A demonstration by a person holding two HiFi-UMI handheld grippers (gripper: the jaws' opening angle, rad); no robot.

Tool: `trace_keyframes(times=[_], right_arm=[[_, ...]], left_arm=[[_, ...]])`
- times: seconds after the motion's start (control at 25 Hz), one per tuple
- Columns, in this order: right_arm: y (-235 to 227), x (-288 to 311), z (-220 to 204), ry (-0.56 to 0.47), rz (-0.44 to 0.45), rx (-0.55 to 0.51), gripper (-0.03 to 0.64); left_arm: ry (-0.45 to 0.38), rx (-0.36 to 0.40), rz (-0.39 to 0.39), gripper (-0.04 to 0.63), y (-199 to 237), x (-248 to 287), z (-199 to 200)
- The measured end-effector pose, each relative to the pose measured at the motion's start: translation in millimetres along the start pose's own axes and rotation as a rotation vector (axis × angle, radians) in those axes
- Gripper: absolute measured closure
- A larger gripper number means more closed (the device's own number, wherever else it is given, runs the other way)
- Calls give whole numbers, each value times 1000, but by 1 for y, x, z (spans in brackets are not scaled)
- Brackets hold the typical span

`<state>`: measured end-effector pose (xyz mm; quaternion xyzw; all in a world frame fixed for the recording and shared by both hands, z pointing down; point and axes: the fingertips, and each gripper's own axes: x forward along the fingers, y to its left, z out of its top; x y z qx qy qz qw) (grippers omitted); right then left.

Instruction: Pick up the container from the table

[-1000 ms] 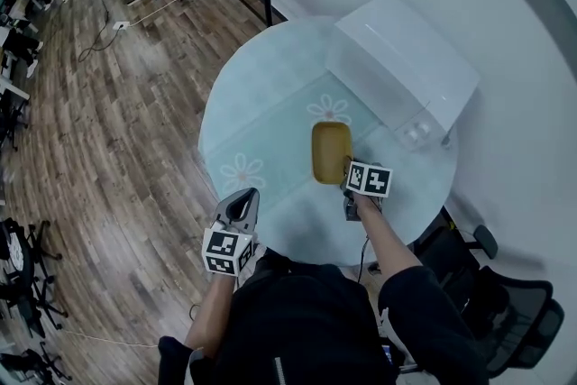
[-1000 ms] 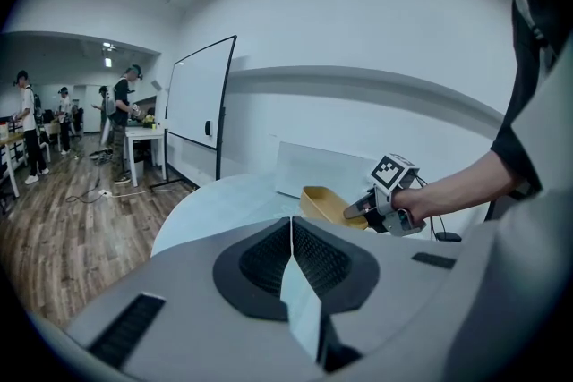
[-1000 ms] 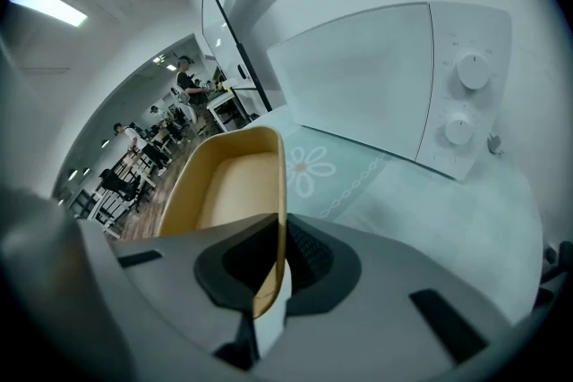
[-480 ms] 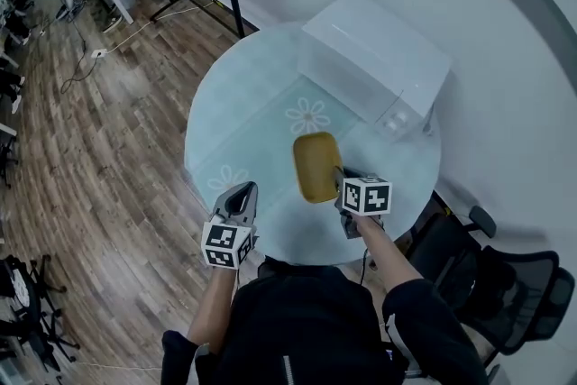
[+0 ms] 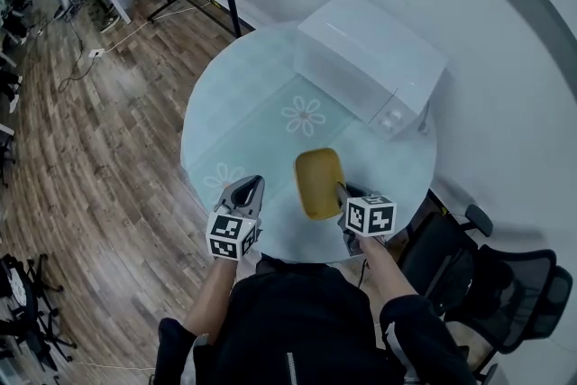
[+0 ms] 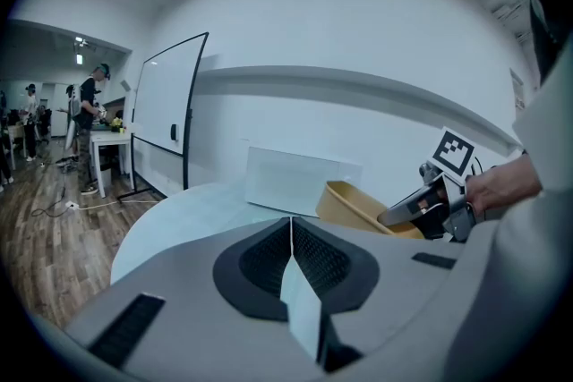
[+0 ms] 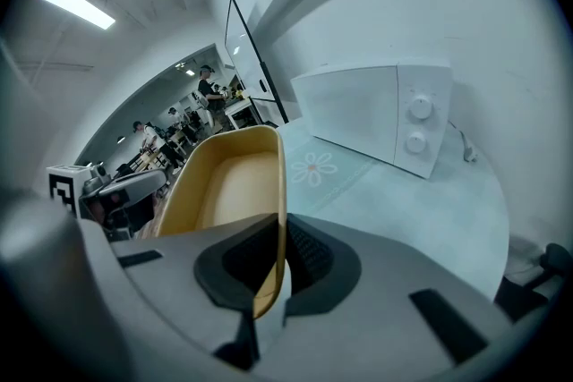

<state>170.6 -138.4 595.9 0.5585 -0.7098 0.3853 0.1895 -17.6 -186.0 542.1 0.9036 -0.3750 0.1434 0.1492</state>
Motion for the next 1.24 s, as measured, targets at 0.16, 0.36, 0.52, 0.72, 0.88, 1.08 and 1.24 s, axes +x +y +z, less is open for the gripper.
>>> trace_keyframes(times=[0.16,0.36,0.52,0.72,0.88,1.08,1.24], right_arm=[[-5,-3,-14,7,-6,17,591],[-7,-8,-18,3,-12,17,590],[-6,-9,-20,4,-9,15,591],[-6,-10,-24,10,-7,11,589],[-6,-10,-27,17,-6,5,591],[-5,-5,-32,33,-3,4,591],[-4,-4,-38,46,0,0,591]], left_arm=[[6,7,-16,578,-8,4,-2],[16,12,-28,578,-13,6,-3],[19,15,-32,578,-16,5,-5],[25,19,-32,577,-19,3,-7],[28,20,-33,577,-21,1,-8],[34,16,-30,577,-20,-2,-10],[41,16,-28,578,-22,-5,-13]])
